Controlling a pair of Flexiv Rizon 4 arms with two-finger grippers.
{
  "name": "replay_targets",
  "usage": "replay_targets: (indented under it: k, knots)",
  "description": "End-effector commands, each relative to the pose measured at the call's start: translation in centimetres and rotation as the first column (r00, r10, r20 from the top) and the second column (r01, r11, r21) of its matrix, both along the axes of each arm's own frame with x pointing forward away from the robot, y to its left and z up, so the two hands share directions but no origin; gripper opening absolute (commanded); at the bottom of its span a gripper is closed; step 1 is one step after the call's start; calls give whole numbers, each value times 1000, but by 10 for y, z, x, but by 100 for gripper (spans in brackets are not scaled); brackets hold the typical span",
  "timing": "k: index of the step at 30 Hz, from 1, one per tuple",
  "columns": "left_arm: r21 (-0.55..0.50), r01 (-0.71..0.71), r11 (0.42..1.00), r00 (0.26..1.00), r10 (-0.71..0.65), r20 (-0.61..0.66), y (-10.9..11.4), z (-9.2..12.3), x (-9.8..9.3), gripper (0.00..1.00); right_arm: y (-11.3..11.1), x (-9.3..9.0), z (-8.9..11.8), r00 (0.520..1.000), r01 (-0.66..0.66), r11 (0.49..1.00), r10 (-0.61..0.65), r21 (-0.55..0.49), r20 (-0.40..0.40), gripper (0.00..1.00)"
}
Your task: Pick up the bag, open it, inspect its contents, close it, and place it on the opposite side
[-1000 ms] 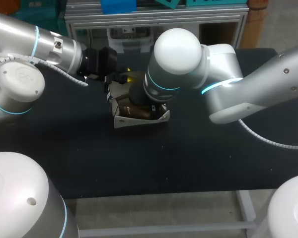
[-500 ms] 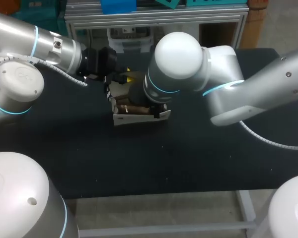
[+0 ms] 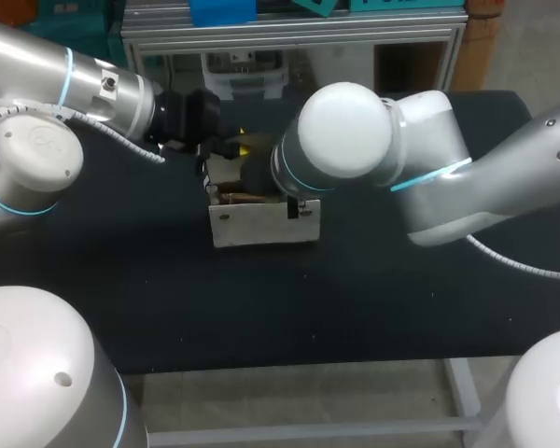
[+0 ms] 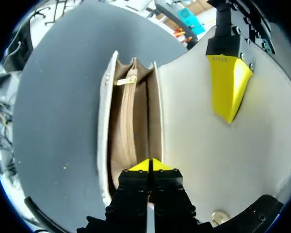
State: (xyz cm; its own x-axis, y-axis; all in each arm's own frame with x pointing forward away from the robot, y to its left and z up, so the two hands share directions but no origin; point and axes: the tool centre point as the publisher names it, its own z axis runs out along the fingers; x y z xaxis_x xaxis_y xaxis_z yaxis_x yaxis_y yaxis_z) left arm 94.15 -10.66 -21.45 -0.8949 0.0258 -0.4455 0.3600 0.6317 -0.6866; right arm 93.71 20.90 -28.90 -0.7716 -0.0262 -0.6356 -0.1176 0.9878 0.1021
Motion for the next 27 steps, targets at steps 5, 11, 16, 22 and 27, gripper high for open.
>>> replay_targets:
  k: [5, 11, 16, 22, 27]
  knots:
    - [3, -13, 1000, 1000, 13, -2, -3, 1, -4, 0, -9, -17, 13, 999, -3, 1000, 2, 14, 47, 7]
    - [1, -47, 999, 998, 47, -38, -6, 2, -2, 0, -13, -30, 29, 995, -11, 999, 7, 41, 101, 31]
    - [-15, -66, 998, 993, 65, -94, -9, 6, -5, 0, -18, -47, 43, 987, -22, 998, 13, 55, 159, 3]
    - [-29, -77, 997, 987, 72, -143, -14, 6, -15, 0, -23, -65, 49, 981, -32, 997, 19, 65, 191, 0]
    - [-35, -71, 997, 978, 63, -198, -18, -22, 6, 0, -24, -73, 38, 984, -31, 997, 19, 66, 177, 0]
